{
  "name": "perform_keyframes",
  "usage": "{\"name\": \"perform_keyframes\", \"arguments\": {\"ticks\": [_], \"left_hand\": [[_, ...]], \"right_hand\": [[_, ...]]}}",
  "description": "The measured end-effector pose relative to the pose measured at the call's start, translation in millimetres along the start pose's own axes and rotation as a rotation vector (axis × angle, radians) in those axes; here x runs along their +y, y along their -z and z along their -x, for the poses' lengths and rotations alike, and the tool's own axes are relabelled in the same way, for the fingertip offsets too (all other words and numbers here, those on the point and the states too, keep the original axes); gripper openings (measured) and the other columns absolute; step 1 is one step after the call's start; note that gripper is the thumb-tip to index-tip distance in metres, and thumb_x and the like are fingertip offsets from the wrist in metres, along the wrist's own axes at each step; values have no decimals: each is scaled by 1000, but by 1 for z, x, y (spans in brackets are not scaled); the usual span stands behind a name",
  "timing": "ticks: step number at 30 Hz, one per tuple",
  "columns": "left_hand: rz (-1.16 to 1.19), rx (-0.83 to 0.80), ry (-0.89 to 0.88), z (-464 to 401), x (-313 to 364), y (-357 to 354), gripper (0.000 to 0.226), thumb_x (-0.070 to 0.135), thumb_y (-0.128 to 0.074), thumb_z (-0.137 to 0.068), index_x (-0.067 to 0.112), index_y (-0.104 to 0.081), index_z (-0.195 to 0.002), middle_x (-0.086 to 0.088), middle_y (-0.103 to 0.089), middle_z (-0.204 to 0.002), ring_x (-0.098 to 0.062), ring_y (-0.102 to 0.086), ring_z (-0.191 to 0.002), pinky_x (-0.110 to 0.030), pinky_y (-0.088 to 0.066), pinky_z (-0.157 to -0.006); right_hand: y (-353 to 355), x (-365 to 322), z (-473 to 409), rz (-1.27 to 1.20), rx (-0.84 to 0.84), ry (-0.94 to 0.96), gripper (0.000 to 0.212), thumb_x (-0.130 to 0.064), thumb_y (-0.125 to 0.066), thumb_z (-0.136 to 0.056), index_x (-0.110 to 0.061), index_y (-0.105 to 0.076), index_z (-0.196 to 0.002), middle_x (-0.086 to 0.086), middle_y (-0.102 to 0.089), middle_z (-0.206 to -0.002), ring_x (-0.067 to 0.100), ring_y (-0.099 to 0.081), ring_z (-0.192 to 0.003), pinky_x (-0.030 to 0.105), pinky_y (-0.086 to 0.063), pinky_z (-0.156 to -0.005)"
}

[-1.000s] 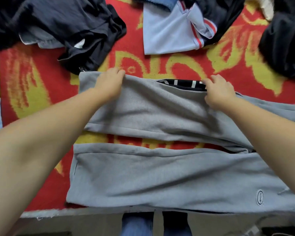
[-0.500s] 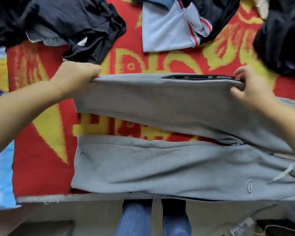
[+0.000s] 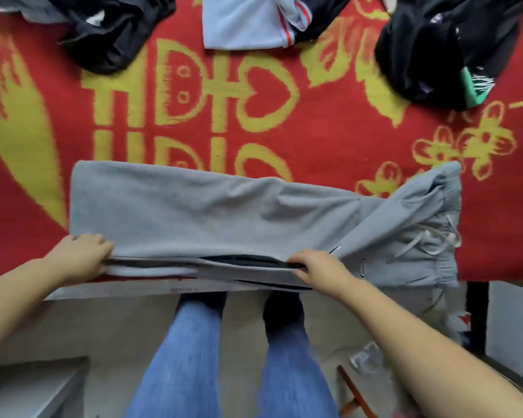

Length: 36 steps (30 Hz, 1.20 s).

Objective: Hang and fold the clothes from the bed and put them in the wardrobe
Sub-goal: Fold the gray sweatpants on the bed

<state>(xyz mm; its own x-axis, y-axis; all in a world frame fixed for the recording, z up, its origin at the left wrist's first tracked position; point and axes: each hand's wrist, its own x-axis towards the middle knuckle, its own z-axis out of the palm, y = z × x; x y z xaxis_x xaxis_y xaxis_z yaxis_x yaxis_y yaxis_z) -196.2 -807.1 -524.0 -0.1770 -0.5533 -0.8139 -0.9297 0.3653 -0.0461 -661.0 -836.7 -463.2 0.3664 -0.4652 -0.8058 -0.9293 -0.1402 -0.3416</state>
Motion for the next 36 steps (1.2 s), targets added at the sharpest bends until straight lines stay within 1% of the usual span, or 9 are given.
{"name": "perform_keyframes", "arguments": {"ticks": [3, 10, 16, 21, 23, 26, 29, 32, 36], "left_hand": [[-41, -163, 48, -22, 49, 21, 25, 35, -41, -94, 25, -52, -114, 1, -52, -119, -19, -50, -114, -31, -43, -88], [364, 330, -151, -81, 278, 164, 17, 24, -43, -94, 17, -58, -99, -1, -60, -100, -24, -55, -95, -36, -48, -69], [469, 299, -30, -126, 452, 180, 39, 39, -54, -90, 17, -44, -121, -6, -57, -119, -29, -53, -112, -39, -41, -83], [584, 318, 40, -128, 443, 173, 31, 25, -59, -87, 13, -45, -113, -10, -63, -107, -34, -59, -101, -40, -41, -75], [542, 515, -52, -116, 437, 173, 21, 19, -60, -85, 13, -45, -99, -10, -63, -93, -36, -61, -83, -36, -39, -57], [361, 709, -225, -94, 441, 165, 16, 21, -53, -79, 18, -38, -84, -7, -57, -67, -30, -58, -52, -27, -29, -38], [176, 575, -402, -82, 453, 138, 31, 18, -66, -67, 18, -44, -89, -4, -51, -67, -26, -55, -51, -25, -27, -39], [8, 194, -349, -82, 466, 112, 61, 14, -63, -78, 23, -41, -134, -7, -53, -108, -28, -58, -95, -30, -43, -67], [164, 50, -214, -90, 487, 123, 41, 20, -38, -96, 22, -40, -136, -6, -48, -120, -27, -49, -113, -38, -44, -81]], "right_hand": [[-10, 30, -7, 45, 31, 84, 40, -14, -48, -94, -20, -55, -133, 4, -58, -133, 24, -50, -124, 34, -35, -103], [113, 216, 10, 147, 434, -193, 55, 0, -47, -86, -14, -47, -139, 15, -44, -142, 32, -43, -128, 42, -37, -103], [159, 313, 12, 568, 207, -272, 70, -5, -47, -89, -24, -21, -151, 5, 2, -162, 24, 9, -148, 60, 0, -114], [161, 322, 11, 639, 259, -43, 20, -7, -52, -84, -18, -52, -101, 9, -53, -119, 28, -45, -124, 54, -21, -110], [160, 319, 35, 579, 231, 16, 14, -11, -54, -82, -18, -43, -86, 6, -56, -95, 28, -54, -90, 38, -42, -80], [136, 324, 87, 586, 213, 96, 19, -23, -56, -84, -21, -37, -86, 2, -57, -91, 29, -56, -85, 31, -34, -60], [69, 342, 127, 511, 153, 154, 17, -24, -54, -84, -21, -45, -98, -1, -59, -100, 24, -57, -96, 32, -30, -61], [0, 376, 134, 238, -80, 23, 41, -33, -57, -87, -23, -50, -126, -2, -60, -119, 20, -56, -112, 31, -43, -84], [-23, 401, 120, -417, 547, -354, 39, -21, -65, -87, -9, -56, -124, 12, -59, -121, 28, -55, -114, 34, -40, -94]]}}
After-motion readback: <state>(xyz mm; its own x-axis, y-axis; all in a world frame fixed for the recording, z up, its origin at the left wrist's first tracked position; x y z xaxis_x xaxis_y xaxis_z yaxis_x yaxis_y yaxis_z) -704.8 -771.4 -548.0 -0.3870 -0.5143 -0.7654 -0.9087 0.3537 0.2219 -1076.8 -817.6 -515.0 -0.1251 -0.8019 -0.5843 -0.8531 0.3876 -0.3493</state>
